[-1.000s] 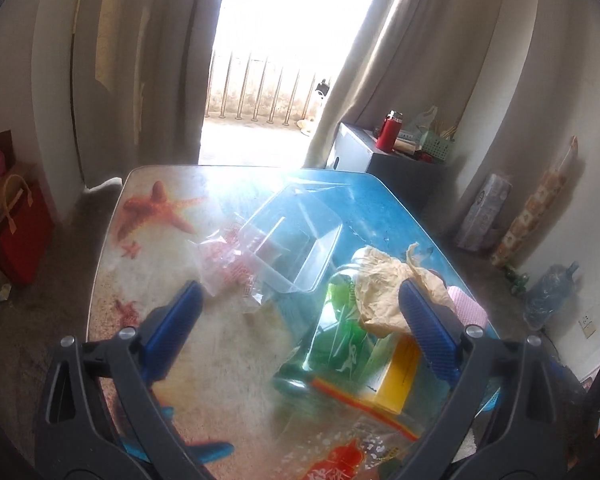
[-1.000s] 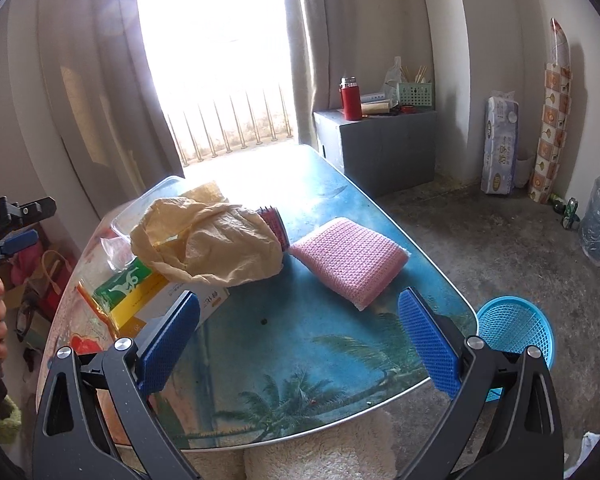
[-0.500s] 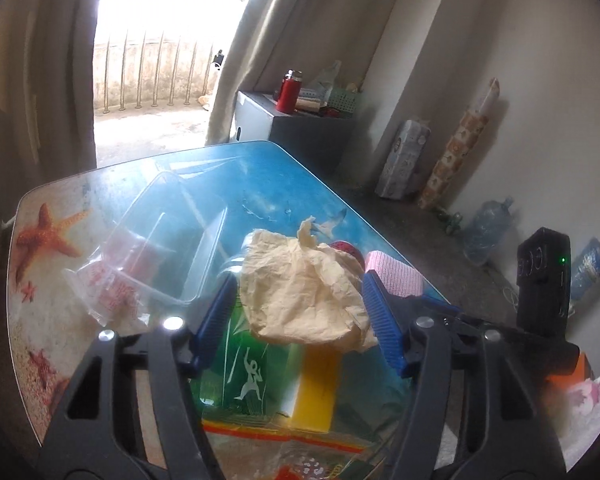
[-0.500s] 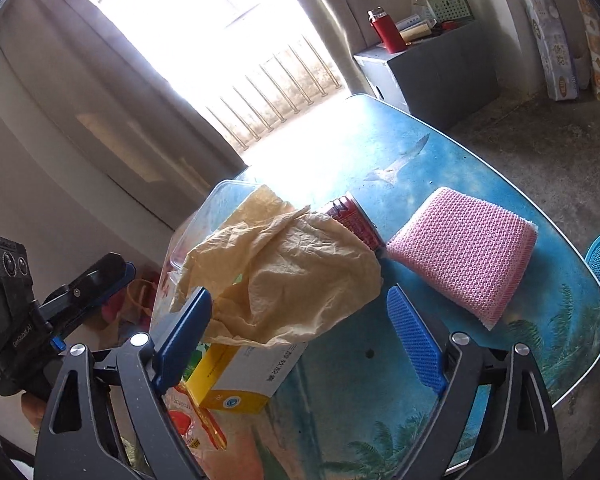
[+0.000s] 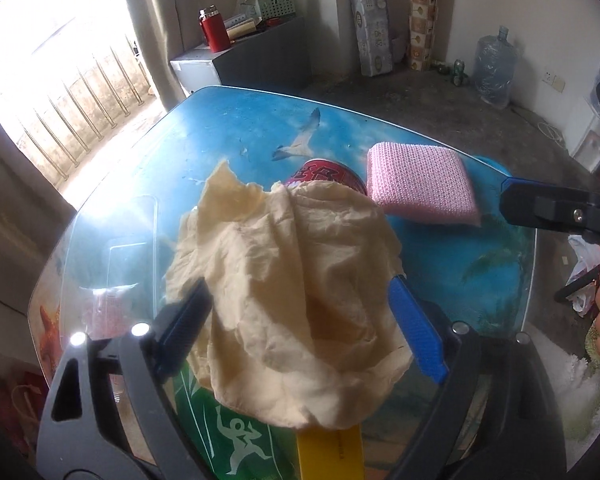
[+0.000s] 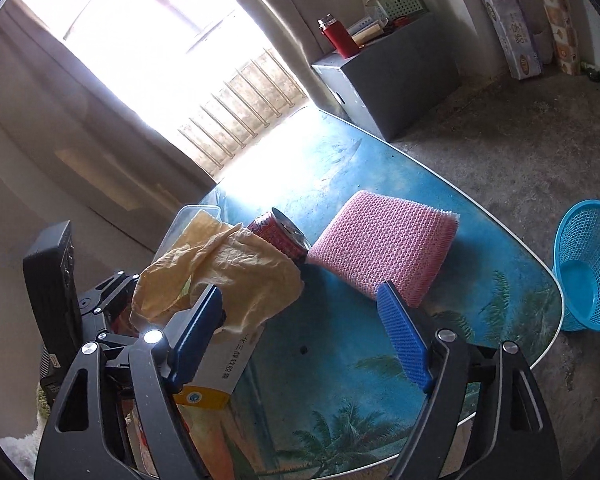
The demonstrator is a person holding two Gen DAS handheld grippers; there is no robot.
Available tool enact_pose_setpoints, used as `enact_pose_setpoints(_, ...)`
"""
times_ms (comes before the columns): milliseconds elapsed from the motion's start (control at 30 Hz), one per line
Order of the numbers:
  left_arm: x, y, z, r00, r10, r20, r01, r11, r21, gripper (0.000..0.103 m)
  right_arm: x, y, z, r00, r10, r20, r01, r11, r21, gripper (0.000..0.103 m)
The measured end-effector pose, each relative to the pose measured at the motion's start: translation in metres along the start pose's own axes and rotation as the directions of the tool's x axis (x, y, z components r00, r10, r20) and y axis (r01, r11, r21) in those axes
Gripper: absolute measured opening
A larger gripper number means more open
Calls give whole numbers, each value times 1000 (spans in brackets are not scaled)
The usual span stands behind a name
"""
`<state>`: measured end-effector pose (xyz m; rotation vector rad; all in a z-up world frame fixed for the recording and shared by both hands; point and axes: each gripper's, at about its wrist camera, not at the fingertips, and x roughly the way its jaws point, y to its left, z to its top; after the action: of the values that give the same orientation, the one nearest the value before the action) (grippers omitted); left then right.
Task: Collect trash
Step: 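Reach the left tool to the tan paper bag while the right tool approaches the pink sponge, then lift the tan paper bag with the left tool while the right tool grasps the pink sponge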
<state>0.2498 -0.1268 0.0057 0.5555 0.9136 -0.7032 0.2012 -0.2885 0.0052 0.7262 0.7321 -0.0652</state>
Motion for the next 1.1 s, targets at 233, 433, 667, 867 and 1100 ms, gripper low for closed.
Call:
enact_pose_setpoints(233, 14, -4, -1, 996, 52, -68, -51, 999, 15, 39, -3, -13, 6, 1000, 1, 8, -1, 1000, 13, 78)
enact_pose_setpoints(433, 1, -13, -2, 991, 133, -34, -130, 988, 85, 30, -4, -21, 11, 1000, -18, 22, 18, 1000, -4, 78)
enact_pose_setpoints(667, -29, -6, 3, 987, 159, 37, -161, 984, 82, 29, -5, -20, 22, 995, -86, 45, 92, 985, -147, 78)
enact_pose_setpoints(867, -46, 20, 6, 994, 79, 77, -77, 996, -38, 29, 14, -16, 40, 993, -116, -13, 106, 942, -318, 89)
enact_pose_setpoints(1100, -41, 80, -3, 979, -149, 142, 189, 923, -335, 29, 35, -17, 51, 989, -129, -65, 94, 917, -388, 93)
